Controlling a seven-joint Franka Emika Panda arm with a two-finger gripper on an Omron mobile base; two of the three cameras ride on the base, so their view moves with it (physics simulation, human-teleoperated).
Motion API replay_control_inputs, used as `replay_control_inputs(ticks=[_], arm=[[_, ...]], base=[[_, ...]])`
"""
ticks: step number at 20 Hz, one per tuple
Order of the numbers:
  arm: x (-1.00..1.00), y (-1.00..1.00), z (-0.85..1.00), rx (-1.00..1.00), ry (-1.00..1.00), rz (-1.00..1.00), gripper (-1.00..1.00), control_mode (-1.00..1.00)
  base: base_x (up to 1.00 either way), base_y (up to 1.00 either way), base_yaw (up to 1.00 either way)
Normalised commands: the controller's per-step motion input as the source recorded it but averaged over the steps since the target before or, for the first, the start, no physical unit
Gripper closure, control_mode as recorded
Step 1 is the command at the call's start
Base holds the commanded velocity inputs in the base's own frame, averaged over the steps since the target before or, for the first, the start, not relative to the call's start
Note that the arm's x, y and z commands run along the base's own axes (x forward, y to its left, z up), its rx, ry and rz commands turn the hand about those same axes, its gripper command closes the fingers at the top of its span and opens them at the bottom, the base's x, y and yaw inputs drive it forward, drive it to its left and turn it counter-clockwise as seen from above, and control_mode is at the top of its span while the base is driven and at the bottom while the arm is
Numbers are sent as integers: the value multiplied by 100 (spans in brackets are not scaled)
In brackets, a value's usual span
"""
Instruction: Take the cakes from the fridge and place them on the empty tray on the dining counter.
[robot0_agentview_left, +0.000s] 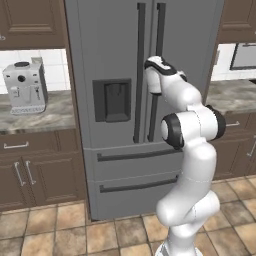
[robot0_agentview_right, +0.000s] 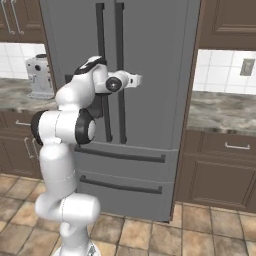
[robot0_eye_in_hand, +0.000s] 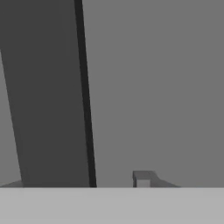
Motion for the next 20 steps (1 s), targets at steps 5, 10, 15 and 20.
replay_control_inputs(ticks=[5,10,15,20], arm=[[-38,-29,42,0,7,0,100,-100],[-42,-60,55,0,12,0,100,-100],[-44,-97,47,0,12,0,100,-100],[-57,-100,35,0,11,0,100,-100]], base=[[0,0,0],[0,0,0],[0,0,0],[0,0,0]])
